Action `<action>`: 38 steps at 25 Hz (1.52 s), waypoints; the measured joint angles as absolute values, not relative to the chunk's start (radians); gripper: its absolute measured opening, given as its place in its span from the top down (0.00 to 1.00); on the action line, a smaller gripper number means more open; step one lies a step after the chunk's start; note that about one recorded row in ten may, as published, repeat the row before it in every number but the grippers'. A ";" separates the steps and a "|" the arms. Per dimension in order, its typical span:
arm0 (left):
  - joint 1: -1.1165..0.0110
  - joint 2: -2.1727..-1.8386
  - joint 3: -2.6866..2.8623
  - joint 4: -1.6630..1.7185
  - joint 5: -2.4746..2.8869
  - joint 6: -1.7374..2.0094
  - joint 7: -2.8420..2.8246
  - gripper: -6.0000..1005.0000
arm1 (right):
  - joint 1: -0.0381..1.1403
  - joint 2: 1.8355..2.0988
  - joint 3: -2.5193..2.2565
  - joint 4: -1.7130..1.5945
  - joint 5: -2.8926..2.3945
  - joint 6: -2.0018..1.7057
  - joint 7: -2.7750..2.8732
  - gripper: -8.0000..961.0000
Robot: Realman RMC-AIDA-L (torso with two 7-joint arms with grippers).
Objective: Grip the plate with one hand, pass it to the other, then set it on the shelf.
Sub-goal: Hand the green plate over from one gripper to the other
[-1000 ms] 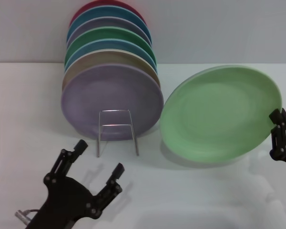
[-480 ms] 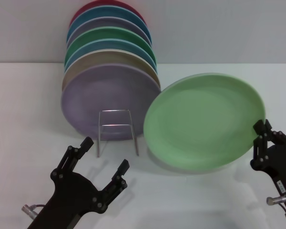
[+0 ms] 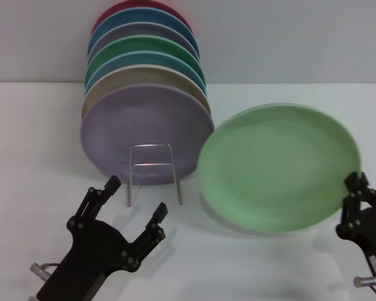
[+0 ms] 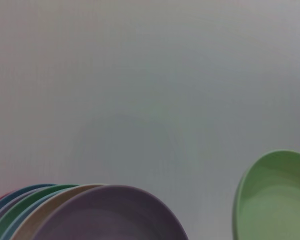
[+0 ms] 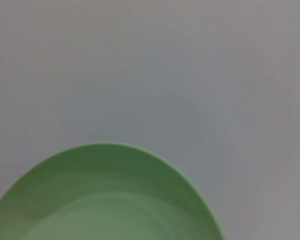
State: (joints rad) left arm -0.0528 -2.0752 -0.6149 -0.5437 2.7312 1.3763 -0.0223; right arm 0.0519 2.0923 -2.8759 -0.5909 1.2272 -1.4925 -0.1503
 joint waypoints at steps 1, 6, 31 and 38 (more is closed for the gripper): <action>-0.053 -2.075 -0.614 -0.544 2.730 1.375 -0.022 0.14 | 0.047 2.092 -2.886 -0.594 1.248 -1.504 -0.158 0.97; -0.053 -2.077 -0.604 -0.553 2.729 1.359 -0.018 0.14 | 0.011 2.092 -2.891 -0.606 1.267 -1.536 -0.199 0.97; -0.065 -2.072 -0.558 -0.698 2.729 1.150 0.078 0.14 | -0.002 2.092 -2.893 -0.622 1.245 -1.532 -0.289 0.97; -0.073 -2.071 -0.561 -0.722 2.729 1.129 0.072 0.14 | -0.001 2.092 -2.893 -0.624 1.220 -1.525 -0.293 0.97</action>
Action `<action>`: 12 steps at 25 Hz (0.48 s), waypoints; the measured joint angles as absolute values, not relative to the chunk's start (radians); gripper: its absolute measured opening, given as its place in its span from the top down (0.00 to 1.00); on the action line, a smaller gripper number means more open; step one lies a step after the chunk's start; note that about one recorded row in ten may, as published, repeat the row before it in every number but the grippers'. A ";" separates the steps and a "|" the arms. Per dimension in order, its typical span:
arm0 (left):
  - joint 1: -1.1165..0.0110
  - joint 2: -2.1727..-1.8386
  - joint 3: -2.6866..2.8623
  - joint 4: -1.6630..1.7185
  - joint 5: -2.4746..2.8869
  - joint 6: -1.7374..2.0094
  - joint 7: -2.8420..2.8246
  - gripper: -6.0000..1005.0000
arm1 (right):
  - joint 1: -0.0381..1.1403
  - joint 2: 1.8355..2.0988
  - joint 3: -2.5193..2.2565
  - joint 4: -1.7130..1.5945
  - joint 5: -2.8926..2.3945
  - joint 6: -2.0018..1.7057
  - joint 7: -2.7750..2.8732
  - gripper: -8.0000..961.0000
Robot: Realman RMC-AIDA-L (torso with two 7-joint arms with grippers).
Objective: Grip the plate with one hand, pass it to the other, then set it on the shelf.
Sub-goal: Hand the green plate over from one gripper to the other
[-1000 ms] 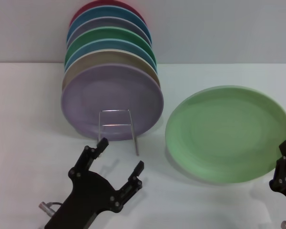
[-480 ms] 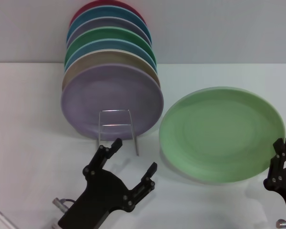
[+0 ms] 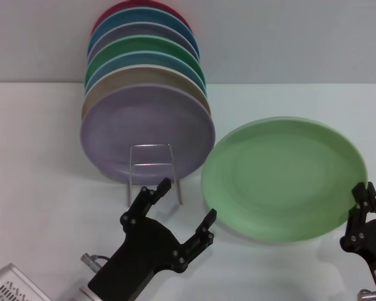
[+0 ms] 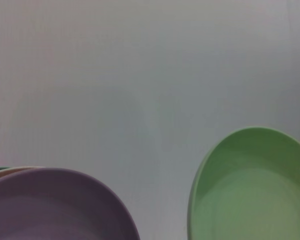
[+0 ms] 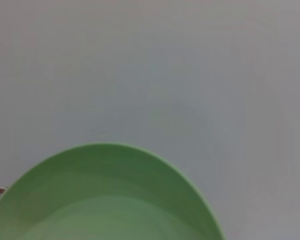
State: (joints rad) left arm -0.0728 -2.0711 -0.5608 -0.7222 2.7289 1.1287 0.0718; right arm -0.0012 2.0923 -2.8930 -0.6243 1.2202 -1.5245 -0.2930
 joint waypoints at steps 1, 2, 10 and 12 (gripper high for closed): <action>-0.074 -2.071 -0.561 -0.724 2.729 1.125 0.072 0.14 | -0.001 2.092 -2.893 -0.624 1.216 -1.522 -0.293 0.97; -0.076 -2.071 -0.561 -0.725 2.729 1.123 0.072 0.14 | -0.001 2.092 -2.893 -0.624 1.213 -1.520 -0.293 0.97; -0.095 -2.073 -0.546 -0.728 2.729 1.111 0.071 0.14 | 0.000 2.092 -2.893 -0.623 1.210 -1.513 -0.296 0.97; -0.099 -2.073 -0.543 -0.728 2.729 1.105 0.070 0.14 | 0.000 2.092 -2.893 -0.623 1.210 -1.511 -0.300 0.97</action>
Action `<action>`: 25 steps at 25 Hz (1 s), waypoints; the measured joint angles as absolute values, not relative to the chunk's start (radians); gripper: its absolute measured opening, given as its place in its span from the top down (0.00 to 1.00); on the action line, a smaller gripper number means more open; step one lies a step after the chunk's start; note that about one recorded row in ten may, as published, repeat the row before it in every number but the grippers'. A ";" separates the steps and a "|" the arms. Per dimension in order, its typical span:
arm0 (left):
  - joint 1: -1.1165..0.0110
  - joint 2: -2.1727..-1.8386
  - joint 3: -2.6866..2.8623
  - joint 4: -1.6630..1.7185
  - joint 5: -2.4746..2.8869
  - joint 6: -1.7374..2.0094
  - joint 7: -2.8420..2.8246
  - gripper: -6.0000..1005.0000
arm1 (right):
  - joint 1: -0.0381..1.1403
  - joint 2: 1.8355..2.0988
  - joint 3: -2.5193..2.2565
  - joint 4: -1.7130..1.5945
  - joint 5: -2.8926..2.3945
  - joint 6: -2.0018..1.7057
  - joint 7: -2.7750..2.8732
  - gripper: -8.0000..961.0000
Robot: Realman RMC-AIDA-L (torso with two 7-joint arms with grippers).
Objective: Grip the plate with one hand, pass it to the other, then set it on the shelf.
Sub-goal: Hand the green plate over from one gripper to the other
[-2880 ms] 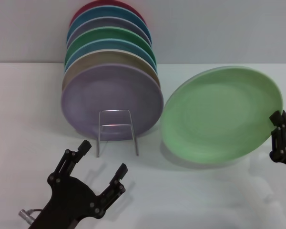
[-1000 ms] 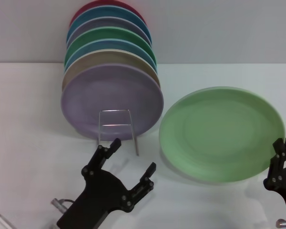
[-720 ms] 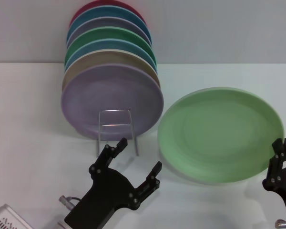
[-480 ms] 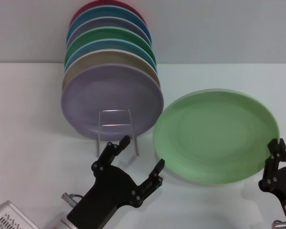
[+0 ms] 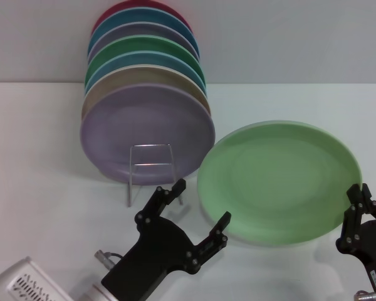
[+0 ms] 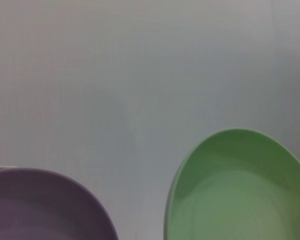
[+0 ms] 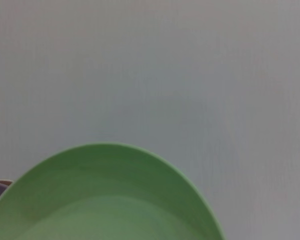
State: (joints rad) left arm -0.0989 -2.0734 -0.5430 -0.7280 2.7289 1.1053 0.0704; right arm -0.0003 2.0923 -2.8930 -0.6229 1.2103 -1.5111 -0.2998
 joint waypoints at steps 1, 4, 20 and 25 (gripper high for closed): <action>-0.108 -2.074 -0.541 -0.731 2.729 1.090 0.070 0.14 | 0.000 2.092 -2.893 -0.623 1.210 -1.511 -0.300 0.97; -0.120 -2.075 -0.543 -0.741 2.729 1.066 0.070 0.14 | 0.000 2.092 -2.893 -0.624 1.210 -1.511 -0.300 0.97; -0.135 -2.071 -0.602 -0.736 2.727 1.052 0.041 0.14 | -0.003 2.092 -2.893 -0.621 1.208 -1.509 -0.302 0.97; -0.147 -2.072 -0.603 -0.735 2.727 1.028 0.029 0.14 | -0.006 2.092 -2.893 -0.624 1.207 -1.509 -0.312 0.97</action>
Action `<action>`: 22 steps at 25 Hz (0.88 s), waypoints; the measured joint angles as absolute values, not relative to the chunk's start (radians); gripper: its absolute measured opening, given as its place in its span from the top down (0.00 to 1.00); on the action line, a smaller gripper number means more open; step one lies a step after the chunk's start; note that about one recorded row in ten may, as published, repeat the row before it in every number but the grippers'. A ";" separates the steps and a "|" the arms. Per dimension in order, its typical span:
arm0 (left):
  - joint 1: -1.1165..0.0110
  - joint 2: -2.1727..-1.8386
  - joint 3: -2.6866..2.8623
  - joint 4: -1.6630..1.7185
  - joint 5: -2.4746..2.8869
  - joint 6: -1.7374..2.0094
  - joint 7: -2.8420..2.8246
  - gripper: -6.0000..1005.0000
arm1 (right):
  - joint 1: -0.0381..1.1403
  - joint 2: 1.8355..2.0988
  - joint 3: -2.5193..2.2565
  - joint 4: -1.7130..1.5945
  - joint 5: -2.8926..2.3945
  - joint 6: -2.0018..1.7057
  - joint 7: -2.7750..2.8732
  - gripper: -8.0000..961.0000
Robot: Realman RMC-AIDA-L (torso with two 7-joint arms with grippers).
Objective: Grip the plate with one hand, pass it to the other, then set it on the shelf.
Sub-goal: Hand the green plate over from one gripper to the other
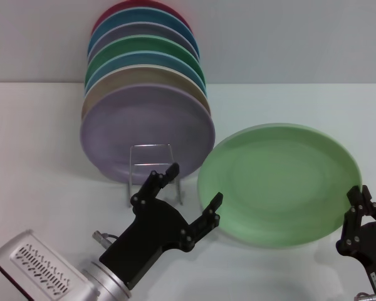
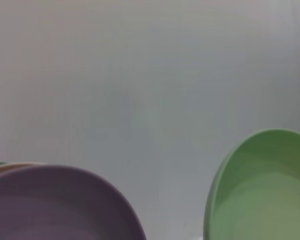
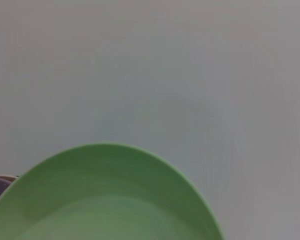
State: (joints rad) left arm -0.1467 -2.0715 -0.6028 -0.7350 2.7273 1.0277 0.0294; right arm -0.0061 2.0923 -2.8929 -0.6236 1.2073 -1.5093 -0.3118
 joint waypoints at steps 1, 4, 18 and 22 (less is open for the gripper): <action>-0.147 -2.072 -0.603 -0.737 2.727 1.020 0.029 0.14 | -0.007 2.092 -2.893 -0.627 1.207 -1.509 -0.321 0.97; -0.147 -2.073 -0.603 -0.746 2.724 0.997 0.029 0.14 | -0.009 2.092 -2.893 -0.635 1.211 -1.509 -0.340 0.97; -0.147 -2.070 -0.617 -0.790 2.716 0.927 0.031 0.14 | -0.022 2.092 -2.893 -0.660 1.202 -1.519 -0.465 0.97; -0.148 -2.070 -0.618 -0.796 2.715 0.917 0.035 0.14 | -0.025 2.092 -2.893 -0.660 1.185 -1.520 -0.475 0.97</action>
